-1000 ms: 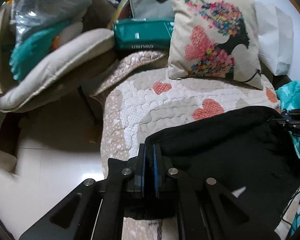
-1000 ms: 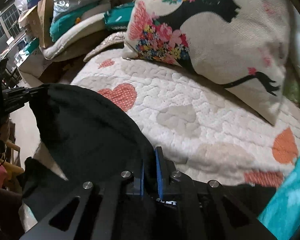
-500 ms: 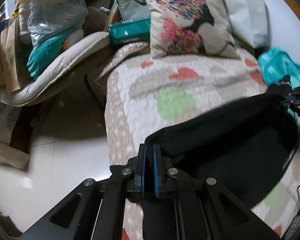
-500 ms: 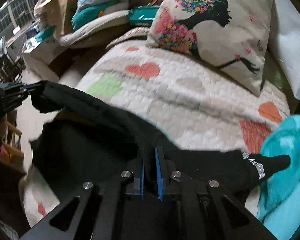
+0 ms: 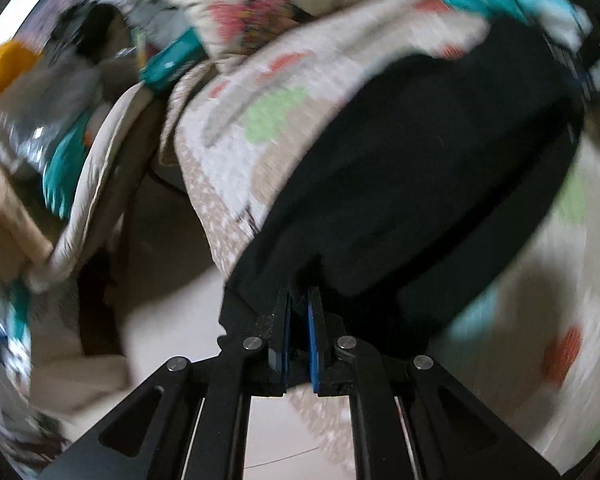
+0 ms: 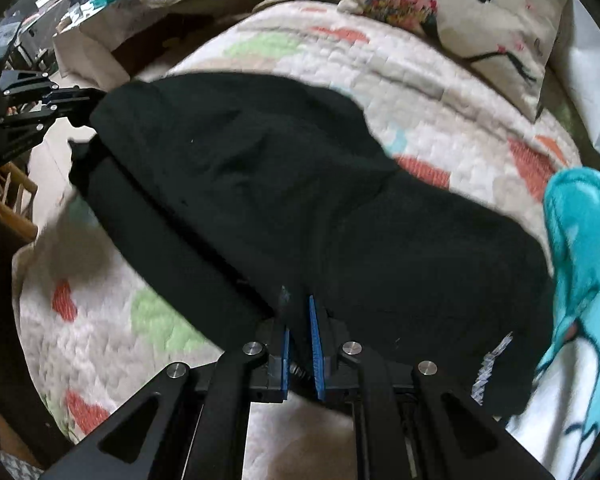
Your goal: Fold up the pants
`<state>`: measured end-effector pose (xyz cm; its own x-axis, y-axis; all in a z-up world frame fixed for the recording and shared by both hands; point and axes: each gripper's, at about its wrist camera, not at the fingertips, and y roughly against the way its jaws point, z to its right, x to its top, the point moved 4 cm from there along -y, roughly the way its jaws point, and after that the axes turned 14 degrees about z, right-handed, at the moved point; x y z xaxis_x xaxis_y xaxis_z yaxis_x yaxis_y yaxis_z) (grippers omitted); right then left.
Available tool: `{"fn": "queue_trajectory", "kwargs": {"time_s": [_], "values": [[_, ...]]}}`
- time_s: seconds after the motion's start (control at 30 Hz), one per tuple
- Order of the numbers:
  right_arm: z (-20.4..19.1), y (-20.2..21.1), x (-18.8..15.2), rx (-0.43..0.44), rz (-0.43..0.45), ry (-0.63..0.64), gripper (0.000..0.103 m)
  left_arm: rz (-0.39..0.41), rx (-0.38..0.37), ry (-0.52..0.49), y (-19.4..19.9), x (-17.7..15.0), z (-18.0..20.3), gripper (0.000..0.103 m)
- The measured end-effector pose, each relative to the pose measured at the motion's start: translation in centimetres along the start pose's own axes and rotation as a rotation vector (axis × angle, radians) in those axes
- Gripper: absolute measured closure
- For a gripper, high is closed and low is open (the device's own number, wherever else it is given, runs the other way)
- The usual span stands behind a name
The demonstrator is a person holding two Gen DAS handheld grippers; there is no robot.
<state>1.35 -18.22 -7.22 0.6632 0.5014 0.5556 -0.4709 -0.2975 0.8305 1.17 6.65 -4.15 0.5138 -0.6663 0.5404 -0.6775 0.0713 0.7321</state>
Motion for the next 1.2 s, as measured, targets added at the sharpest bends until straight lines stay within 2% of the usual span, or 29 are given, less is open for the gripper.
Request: {"fn": "queue_trajectory", "kwargs": {"time_s": [0.1,0.2,0.27,0.3,0.37,0.47,0.6,0.73,0.77,0.8,0.83,0.9,0.93,1.0,1.03,1.1,1.2], "values": [[-0.7,-0.4,-1.0,0.004,-0.028,0.015,0.092,-0.027,0.012,-0.115,0.2,-1.6,1.9,0.095],[-1.3,-0.6,-1.3,-0.013,-0.042,0.043,0.085,-0.051,0.039,-0.232,0.6,-3.2,3.2,0.093],[-1.7,-0.5,-1.7,-0.005,-0.061,0.044,0.062,-0.078,0.040,-0.293,1.1,-4.0,3.7,0.092],[-1.8,-0.4,-2.0,-0.009,-0.067,0.042,0.057,-0.093,0.033,-0.326,1.6,-4.7,3.8,0.093],[-2.3,-0.2,-2.6,0.014,-0.086,0.037,0.040,-0.117,0.029,-0.354,2.3,-5.5,3.7,0.093],[-3.0,0.2,-3.6,0.008,-0.104,0.075,0.039,-0.149,0.036,-0.346,4.1,-6.7,2.0,0.093],[-3.3,1.6,-3.5,0.019,-0.088,0.073,0.039,-0.120,0.061,-0.187,6.7,-6.4,-1.8,0.093],[-0.3,4.9,-1.2,0.013,0.023,-0.051,0.039,-0.027,0.118,0.092,7.6,-2.2,-6.2,0.090],[1.3,5.8,-0.4,-0.004,0.060,-0.107,0.039,0.004,0.150,0.184,7.4,-0.7,-7.2,0.077],[2.5,6.4,0.3,-0.023,0.087,-0.157,0.039,0.029,0.174,0.266,7.1,0.5,-7.8,0.059],[4.8,7.2,0.9,-0.058,0.119,-0.228,0.039,0.066,0.191,0.397,6.6,2.0,-8.6,0.053],[8.3,7.3,1.9,-0.115,0.147,-0.332,0.039,0.112,0.141,0.617,5.6,3.5,-9.0,0.050],[10.5,7.4,1.9,-0.148,0.161,-0.410,0.039,0.126,0.071,0.777,4.5,4.0,-9.1,0.050],[13.2,7.2,1.4,-0.183,0.168,-0.501,0.039,0.134,-0.014,0.935,2.8,4.2,-8.4,0.050],[14.1,7.0,1.5,-0.198,0.161,-0.535,0.039,0.140,-0.057,0.979,1.7,4.2,-7.6,0.050],[15.3,5.8,1.1,-0.205,0.134,-0.577,0.039,0.142,-0.089,0.972,0.5,3.9,-5.8,0.050],[16.8,3.7,1.3,-0.252,0.122,-0.591,0.038,0.107,-0.088,0.936,-1.0,2.9,-4.4,0.050]]}}
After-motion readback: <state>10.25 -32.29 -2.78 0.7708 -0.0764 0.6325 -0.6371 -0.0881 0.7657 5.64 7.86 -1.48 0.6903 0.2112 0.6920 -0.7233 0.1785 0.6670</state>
